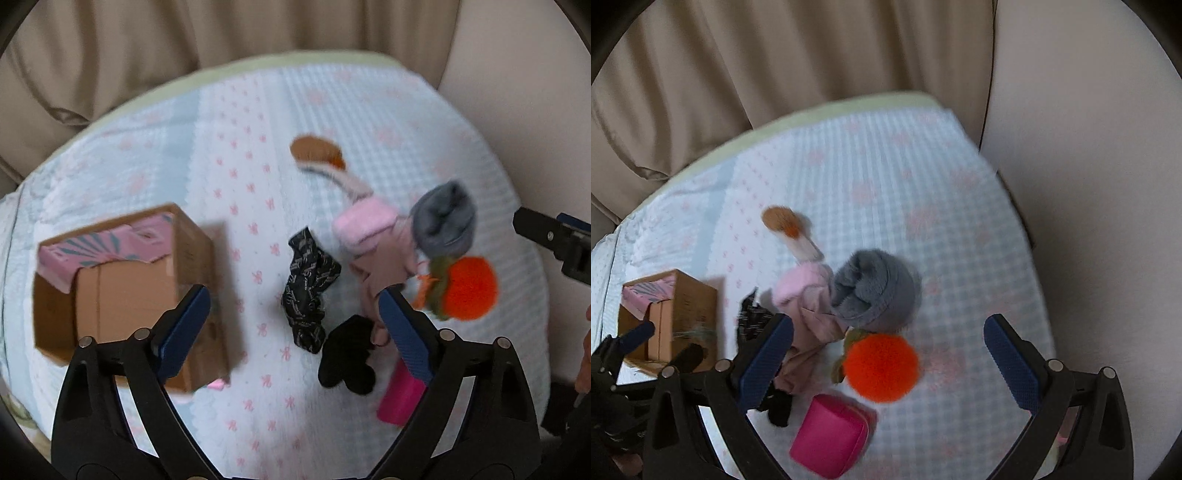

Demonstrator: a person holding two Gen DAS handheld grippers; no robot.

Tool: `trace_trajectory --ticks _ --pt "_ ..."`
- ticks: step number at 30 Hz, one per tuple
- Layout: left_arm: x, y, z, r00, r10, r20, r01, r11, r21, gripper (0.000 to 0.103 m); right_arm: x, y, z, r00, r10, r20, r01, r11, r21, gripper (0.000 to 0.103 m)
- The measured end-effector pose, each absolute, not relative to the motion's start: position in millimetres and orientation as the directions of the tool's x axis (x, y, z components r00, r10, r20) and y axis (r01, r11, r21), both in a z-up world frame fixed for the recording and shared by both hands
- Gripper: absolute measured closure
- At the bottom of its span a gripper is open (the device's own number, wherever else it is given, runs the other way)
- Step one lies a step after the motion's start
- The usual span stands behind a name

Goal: Organize soft objects
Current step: 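Grasp the black patterned cloth with the left tool while the right tool grasps the grey fuzzy hat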

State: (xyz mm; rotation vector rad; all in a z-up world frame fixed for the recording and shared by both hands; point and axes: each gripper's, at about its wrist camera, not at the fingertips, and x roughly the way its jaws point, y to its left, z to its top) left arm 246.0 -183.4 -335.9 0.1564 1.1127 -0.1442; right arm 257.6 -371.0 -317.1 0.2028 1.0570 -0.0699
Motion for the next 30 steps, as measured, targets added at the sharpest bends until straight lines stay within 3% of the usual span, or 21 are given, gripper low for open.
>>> trace_trajectory --ticks 10,13,15,17,21,30 --pt "282 -200 -424 0.32 0.004 -0.947 0.247 0.965 0.088 0.024 306 -376 -404 0.378 0.176 -0.909 0.168 0.953 0.254 0.001" --pt "285 -200 -439 0.29 0.003 -0.957 0.251 0.965 0.079 0.033 314 -379 -417 0.371 0.218 -0.903 0.167 0.941 0.296 0.003" --pt "286 -199 -447 0.269 -0.005 -0.963 0.249 0.966 0.065 0.049 318 -380 -424 0.363 0.245 -0.899 0.165 0.933 0.32 0.01" --pt "289 -197 -453 0.25 -0.019 -0.968 0.248 0.968 0.045 0.055 321 -382 -430 0.358 0.299 -0.885 0.161 0.913 0.374 0.023" --pt "295 -191 -456 0.25 -0.009 -0.968 0.239 0.97 0.052 0.072 320 -379 -431 0.361 0.307 -0.88 0.147 0.914 0.379 0.031" --pt "299 -187 -452 0.259 -0.031 -0.965 0.229 0.973 0.03 0.078 314 -380 -423 0.394 0.312 -0.864 0.153 0.905 0.397 0.059"
